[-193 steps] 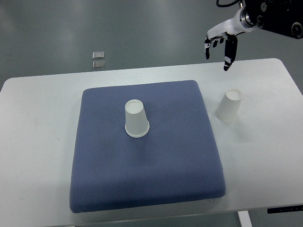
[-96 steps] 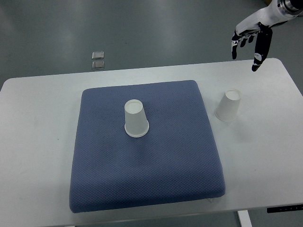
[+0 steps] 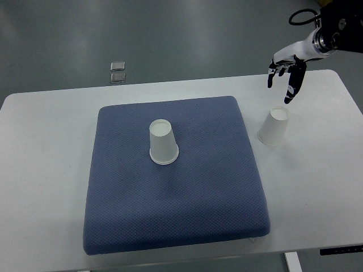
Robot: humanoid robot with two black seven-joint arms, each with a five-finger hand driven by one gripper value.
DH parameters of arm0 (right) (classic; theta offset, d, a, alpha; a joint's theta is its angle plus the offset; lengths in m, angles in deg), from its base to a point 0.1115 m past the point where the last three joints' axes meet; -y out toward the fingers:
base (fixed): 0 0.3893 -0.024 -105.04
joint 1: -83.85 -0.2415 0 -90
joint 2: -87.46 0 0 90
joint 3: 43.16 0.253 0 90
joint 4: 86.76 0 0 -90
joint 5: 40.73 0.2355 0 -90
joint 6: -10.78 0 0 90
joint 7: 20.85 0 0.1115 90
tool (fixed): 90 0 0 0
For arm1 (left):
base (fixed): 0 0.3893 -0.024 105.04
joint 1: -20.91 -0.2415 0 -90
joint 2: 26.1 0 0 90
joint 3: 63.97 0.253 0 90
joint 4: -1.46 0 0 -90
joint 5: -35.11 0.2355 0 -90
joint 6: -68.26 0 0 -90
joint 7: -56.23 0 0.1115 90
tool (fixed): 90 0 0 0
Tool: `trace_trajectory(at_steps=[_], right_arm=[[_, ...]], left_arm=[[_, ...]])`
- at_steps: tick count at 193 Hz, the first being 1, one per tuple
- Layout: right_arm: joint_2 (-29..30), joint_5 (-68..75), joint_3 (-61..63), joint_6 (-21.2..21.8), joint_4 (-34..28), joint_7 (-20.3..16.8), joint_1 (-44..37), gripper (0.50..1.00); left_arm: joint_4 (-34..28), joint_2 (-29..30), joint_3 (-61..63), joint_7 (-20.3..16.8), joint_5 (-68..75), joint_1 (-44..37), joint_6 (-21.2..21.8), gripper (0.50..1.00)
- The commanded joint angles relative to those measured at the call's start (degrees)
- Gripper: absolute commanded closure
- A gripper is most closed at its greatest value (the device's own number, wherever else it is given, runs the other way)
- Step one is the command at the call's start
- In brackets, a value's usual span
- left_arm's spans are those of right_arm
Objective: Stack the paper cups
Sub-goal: 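Lower the right hand and close its fingers around the white cup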
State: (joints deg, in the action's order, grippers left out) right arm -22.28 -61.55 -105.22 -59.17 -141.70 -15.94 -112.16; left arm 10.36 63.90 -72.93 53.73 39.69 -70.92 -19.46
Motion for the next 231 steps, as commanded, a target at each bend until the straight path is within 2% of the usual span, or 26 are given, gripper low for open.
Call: trace_trajectory(at_steps=[1,31,136,231], right_arm=[[0.7,0.0,2.0,-0.5,2.6,-0.4,3.4,0.574],[1.0,0.0,4.2,-0.6,4.3,-1.7,6.6,0.574],[3.5,-0.7,6.8,-4.0,12.6,-1.6,18.0,0.574],[3.5,-1.0,6.8,-6.1,15.4,-1.3,21.2,0.576]], left_arm=[[0.1,0.0,0.0,0.0,0.0,0.0,0.0,0.5],[0.0,0.0,0.0,0.1,0.0,0.0,0.0,0.5],[-0.6,0.0,0.0,0.1,0.0,-0.2,0.1,0.5],[-0.6,0.0,0.0,0.1,0.0,-0.2,0.1,0.5]])
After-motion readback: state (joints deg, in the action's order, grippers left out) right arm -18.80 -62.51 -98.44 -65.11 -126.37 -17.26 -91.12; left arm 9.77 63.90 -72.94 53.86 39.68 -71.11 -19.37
